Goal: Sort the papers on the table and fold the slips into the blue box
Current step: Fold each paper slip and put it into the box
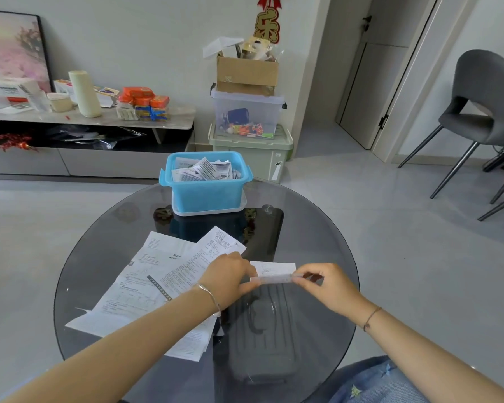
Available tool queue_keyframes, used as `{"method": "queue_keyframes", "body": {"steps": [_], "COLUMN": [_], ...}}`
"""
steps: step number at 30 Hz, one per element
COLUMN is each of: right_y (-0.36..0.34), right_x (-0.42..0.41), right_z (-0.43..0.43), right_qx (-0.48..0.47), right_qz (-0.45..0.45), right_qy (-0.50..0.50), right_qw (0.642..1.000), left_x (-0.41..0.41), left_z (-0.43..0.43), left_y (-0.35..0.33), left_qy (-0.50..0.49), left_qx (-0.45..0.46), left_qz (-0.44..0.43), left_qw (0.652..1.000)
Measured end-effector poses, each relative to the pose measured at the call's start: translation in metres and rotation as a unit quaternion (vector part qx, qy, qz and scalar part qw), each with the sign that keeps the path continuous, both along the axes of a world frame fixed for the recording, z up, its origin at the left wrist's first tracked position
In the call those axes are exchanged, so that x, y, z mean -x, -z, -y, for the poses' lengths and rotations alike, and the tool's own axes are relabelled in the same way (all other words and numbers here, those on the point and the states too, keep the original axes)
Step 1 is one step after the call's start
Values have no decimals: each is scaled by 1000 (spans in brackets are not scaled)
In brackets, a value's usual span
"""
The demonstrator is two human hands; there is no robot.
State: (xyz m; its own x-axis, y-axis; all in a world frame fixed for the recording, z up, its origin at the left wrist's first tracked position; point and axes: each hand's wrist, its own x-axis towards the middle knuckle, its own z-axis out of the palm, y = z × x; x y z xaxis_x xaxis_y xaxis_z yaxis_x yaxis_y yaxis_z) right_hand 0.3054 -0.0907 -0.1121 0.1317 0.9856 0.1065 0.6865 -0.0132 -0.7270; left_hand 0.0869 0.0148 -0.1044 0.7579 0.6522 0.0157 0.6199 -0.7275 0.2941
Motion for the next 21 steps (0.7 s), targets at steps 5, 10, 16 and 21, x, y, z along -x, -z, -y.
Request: {"method": "queue_keyframes", "body": {"steps": [5, 10, 16, 21], "right_y": [2, 7, 6, 7], "right_x": [7, 9, 11, 11], "right_z": [-12, -24, -28, -30], "right_qx": [7, 23, 30, 30], "right_qz": [-109, -92, -68, -61], "right_qy": [83, 139, 153, 163], "right_qw": [990, 986, 985, 984], "left_x": [-11, -22, -21, -12], "left_z": [-2, -1, 5, 18], "left_y": [-3, -6, -8, -2], "left_qy": [-86, -119, -16, 62], "left_qx": [50, 57, -20, -44], "left_qz": [45, 49, 28, -62], "left_qw": [994, 990, 999, 995]}}
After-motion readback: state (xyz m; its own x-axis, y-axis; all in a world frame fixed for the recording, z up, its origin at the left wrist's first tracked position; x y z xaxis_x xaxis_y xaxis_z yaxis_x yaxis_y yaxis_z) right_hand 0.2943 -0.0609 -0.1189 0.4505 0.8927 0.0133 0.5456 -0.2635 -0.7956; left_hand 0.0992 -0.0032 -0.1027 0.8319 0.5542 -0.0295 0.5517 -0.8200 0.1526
